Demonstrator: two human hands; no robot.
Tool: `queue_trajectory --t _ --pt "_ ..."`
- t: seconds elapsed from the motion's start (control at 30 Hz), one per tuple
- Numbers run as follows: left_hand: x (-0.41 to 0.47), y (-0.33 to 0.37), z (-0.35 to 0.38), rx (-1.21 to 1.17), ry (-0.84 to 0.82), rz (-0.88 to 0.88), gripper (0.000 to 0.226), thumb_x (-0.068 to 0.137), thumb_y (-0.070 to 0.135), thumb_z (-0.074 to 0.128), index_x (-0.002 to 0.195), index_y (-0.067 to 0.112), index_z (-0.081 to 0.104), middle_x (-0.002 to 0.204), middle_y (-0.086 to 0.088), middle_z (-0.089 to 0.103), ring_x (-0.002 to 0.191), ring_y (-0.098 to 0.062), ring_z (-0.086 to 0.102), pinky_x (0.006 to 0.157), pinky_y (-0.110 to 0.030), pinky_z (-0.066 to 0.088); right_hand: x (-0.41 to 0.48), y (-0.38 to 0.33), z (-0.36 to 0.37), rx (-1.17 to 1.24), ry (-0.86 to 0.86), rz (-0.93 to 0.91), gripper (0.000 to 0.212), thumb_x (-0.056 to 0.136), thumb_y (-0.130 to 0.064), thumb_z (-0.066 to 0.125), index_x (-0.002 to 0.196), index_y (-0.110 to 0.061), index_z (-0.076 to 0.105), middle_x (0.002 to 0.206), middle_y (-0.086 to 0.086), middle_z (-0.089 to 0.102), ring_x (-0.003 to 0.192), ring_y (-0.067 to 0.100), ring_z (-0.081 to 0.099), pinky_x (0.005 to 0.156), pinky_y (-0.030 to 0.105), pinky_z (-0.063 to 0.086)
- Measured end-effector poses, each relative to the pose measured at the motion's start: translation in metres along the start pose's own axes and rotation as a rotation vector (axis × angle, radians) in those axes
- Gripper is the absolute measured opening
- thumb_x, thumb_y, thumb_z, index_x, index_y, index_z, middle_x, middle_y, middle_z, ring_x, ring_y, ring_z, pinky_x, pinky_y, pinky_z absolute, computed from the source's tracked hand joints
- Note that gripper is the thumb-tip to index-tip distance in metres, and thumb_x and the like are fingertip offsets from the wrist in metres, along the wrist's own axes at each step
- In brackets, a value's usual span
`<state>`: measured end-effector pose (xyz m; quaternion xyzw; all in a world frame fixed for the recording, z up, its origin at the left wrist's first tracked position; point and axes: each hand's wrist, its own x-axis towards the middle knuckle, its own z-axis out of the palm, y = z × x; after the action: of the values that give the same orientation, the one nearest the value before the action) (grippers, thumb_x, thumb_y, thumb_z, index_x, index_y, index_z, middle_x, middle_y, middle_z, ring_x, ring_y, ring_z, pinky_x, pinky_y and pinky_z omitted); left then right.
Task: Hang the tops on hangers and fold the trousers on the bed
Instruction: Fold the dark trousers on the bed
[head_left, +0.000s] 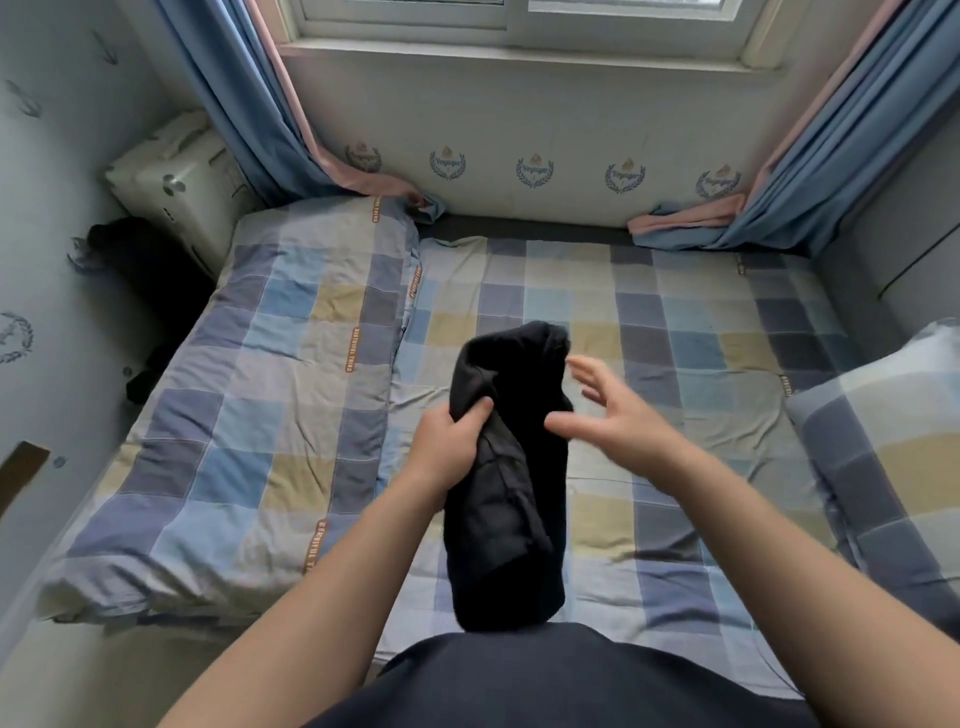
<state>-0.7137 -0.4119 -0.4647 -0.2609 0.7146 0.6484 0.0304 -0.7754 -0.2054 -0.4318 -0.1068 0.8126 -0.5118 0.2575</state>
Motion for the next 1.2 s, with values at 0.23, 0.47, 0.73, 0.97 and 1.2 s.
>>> queue_trajectory --t 0.23,0.47,0.73,0.97,1.2 --pt "0.017 0.022 -0.012 -0.297 0.039 -0.28 0.058 0.093 0.033 0.071 0.135 -0.001 0.051 0.126 -0.018 0.064 0.105 -0.035 0.068 0.084 -0.045 0.059 -0.053 0.025 0.038 -0.068 -0.291 -0.082 0.087 0.072 -0.048 0.084 0.145 -0.054 0.036 0.138 -0.031 0.052 0.127 -0.009 0.05 0.104 0.017 0.044" --pt "0.005 0.032 -0.013 -0.344 -0.228 -0.348 0.057 0.091 0.046 0.069 0.124 -0.001 0.066 0.119 -0.022 0.07 0.111 -0.035 0.068 0.104 -0.046 0.051 -0.021 0.001 0.037 -0.135 0.072 -0.252 0.011 0.098 -0.022 0.058 0.089 -0.018 0.062 0.073 0.005 0.062 0.066 0.027 0.056 0.063 0.045 0.049" --pt "-0.015 0.013 -0.013 0.092 -0.425 0.058 0.053 0.084 0.012 0.076 0.133 0.021 0.056 0.114 0.002 0.072 0.106 -0.016 0.07 0.083 -0.025 0.056 0.011 -0.032 0.006 0.165 0.214 -0.155 0.019 0.098 -0.01 0.055 0.084 0.002 0.06 0.067 0.011 0.056 0.057 0.019 0.057 0.047 0.033 0.049" --pt "-0.007 -0.008 -0.003 0.544 0.065 0.255 0.025 0.083 0.007 0.057 0.102 0.021 0.052 0.085 -0.001 0.064 0.079 -0.022 0.062 0.064 -0.035 0.049 0.018 -0.017 -0.005 -0.022 0.328 -0.058 0.026 0.092 -0.009 0.051 0.073 0.008 0.049 0.068 0.008 0.042 0.063 0.02 0.04 0.061 0.036 0.031" --pt "0.026 0.016 -0.026 0.772 0.157 0.327 0.019 0.082 0.001 0.048 0.09 0.013 0.061 0.085 -0.01 0.064 0.083 -0.033 0.058 0.073 -0.04 0.052 0.014 0.018 -0.017 -0.17 0.108 0.042 0.011 0.101 -0.01 0.05 0.104 -0.019 0.047 0.065 0.002 0.048 0.048 0.012 0.04 0.048 0.028 0.034"
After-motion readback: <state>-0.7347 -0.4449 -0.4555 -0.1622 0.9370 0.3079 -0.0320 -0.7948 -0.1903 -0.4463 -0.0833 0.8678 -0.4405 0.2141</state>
